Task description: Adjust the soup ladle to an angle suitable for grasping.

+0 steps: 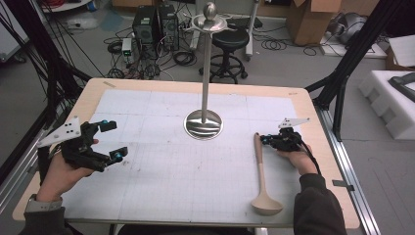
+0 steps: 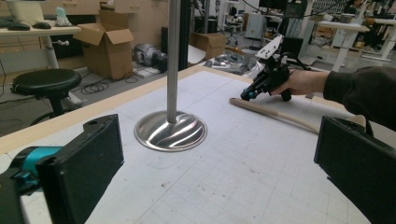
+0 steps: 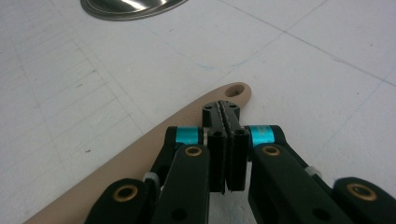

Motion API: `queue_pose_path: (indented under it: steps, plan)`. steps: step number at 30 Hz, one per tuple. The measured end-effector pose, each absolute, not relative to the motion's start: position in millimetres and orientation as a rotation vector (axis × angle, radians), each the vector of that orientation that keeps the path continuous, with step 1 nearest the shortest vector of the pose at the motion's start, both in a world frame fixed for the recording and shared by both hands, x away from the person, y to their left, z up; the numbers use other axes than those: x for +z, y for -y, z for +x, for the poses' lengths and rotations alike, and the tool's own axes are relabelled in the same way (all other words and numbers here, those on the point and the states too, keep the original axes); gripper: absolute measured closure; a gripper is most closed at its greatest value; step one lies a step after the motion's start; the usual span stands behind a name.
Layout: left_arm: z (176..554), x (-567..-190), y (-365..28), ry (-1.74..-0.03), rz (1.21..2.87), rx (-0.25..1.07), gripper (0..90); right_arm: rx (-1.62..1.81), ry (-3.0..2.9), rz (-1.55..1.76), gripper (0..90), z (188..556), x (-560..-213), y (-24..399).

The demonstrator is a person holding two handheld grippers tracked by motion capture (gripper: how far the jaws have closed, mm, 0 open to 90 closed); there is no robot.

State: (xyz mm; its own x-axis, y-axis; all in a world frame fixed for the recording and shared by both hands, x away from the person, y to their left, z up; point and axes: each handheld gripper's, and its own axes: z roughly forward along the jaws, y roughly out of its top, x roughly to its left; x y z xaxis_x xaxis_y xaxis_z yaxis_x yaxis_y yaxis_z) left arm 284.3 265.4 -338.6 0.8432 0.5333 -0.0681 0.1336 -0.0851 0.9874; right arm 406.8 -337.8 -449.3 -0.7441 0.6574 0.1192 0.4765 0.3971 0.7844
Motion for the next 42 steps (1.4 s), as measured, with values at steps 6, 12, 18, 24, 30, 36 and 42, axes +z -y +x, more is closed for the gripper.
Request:
queue_pose_path:
  steps: [6,12,18,24,30,36,42]
  plan:
    - [285,-339,-265,-0.531,1.651,0.359,1.8,1.234,-2.454,1.032,90.0,406,-450,336]
    - [286,-339,-265,-0.533,1.651,0.357,1.8,1.222,-2.492,1.006,90.0,405,-451,329]
    - [286,-340,-263,-0.537,1.657,0.355,1.8,1.225,-2.518,0.976,90.0,405,-451,321]
    - [286,-340,-264,-0.537,1.654,0.358,1.8,1.238,-2.541,0.946,90.0,404,-451,312]
    - [285,-339,-265,-0.535,1.651,0.361,1.8,1.232,-2.56,0.913,90.0,402,-450,304]
    - [286,-340,-265,-0.536,1.654,0.36,1.8,1.242,-2.575,0.892,90.0,401,-450,299]
    - [286,-340,-265,-0.537,1.654,0.363,1.8,1.245,-2.592,0.87,90.0,401,-450,293]
